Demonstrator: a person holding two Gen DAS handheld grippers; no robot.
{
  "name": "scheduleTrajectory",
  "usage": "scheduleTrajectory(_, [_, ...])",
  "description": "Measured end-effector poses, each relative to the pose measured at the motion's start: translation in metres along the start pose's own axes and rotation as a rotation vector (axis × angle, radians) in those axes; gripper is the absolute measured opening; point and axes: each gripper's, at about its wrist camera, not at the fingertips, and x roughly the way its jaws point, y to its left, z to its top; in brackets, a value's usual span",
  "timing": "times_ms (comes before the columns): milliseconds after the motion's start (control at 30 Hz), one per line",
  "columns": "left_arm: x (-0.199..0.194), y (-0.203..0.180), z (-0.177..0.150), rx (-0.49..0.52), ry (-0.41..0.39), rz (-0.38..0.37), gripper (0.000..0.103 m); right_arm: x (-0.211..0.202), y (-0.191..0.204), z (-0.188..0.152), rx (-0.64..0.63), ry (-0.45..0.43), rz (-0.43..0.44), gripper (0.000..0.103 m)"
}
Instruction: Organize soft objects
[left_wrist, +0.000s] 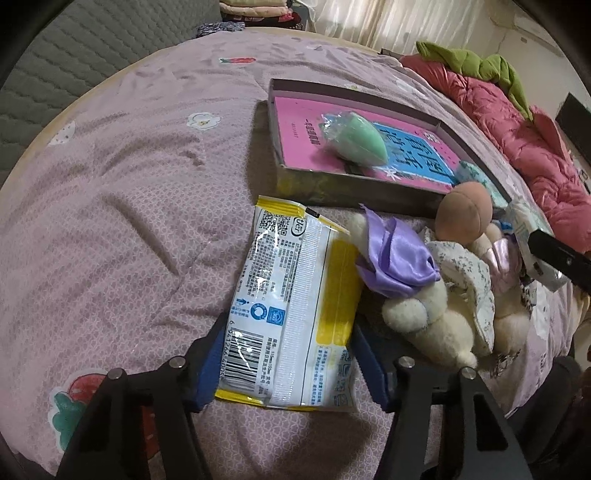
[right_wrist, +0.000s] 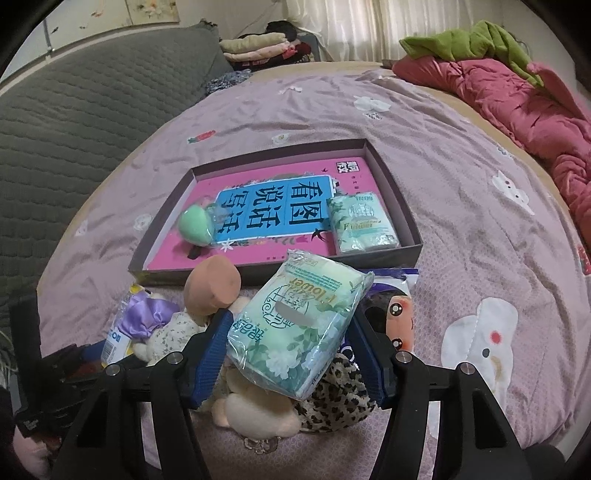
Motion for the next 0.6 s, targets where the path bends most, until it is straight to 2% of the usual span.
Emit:
scheduleTrajectory(200, [-0.013,0.009,-0.003,-0.031,-0.009,-0.024,0.061,-0.006,0.004,0.001,-0.015,-0.015,0.004,0.065])
scheduleTrajectory(600, [-0.04,0.017,0.006,-0.068,-0.078,-0.015,0.062,-0.018,0.002,0.003,-0.018,-0.044,0.006,0.065])
